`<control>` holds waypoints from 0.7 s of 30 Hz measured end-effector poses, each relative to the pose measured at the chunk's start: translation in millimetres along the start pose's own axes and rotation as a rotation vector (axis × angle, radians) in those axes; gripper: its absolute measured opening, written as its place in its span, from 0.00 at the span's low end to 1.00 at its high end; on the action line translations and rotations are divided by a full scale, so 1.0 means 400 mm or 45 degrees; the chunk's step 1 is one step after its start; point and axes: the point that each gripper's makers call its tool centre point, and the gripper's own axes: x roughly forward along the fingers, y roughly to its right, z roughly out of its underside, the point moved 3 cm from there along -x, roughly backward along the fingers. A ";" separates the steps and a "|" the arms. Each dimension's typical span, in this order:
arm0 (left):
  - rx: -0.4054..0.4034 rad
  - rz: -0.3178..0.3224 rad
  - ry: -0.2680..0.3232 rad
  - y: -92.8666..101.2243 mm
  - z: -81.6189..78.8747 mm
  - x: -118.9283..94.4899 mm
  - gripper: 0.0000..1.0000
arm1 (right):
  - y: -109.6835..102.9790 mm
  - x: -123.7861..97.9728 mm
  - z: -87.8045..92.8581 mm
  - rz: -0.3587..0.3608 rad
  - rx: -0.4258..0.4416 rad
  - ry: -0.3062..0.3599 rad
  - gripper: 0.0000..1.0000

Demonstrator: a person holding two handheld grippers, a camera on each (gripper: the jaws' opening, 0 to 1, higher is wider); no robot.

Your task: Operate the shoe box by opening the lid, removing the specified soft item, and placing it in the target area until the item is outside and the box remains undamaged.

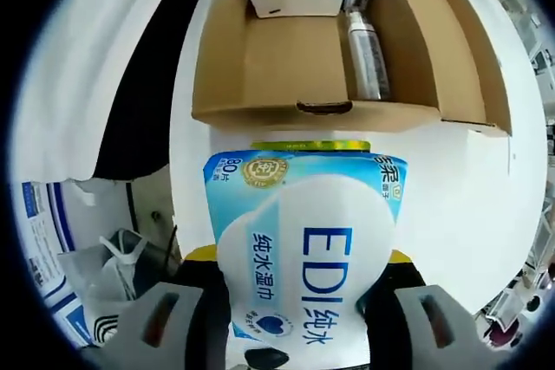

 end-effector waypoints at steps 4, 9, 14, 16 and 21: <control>0.002 0.002 -0.001 0.000 0.000 0.000 0.02 | 0.005 0.012 -0.001 -0.001 0.002 -0.003 0.60; 0.000 0.000 -0.006 0.000 0.000 0.001 0.02 | 0.008 0.037 0.004 -0.003 -0.003 -0.018 0.60; -0.006 0.004 -0.011 0.000 0.001 0.001 0.02 | 0.008 0.050 0.000 -0.009 0.010 0.000 0.60; -0.006 0.004 -0.012 0.000 0.001 0.001 0.02 | 0.009 0.054 -0.001 -0.008 0.006 -0.006 0.60; -0.007 0.005 -0.012 0.000 0.000 0.001 0.02 | 0.012 0.066 -0.005 -0.008 -0.003 -0.003 0.60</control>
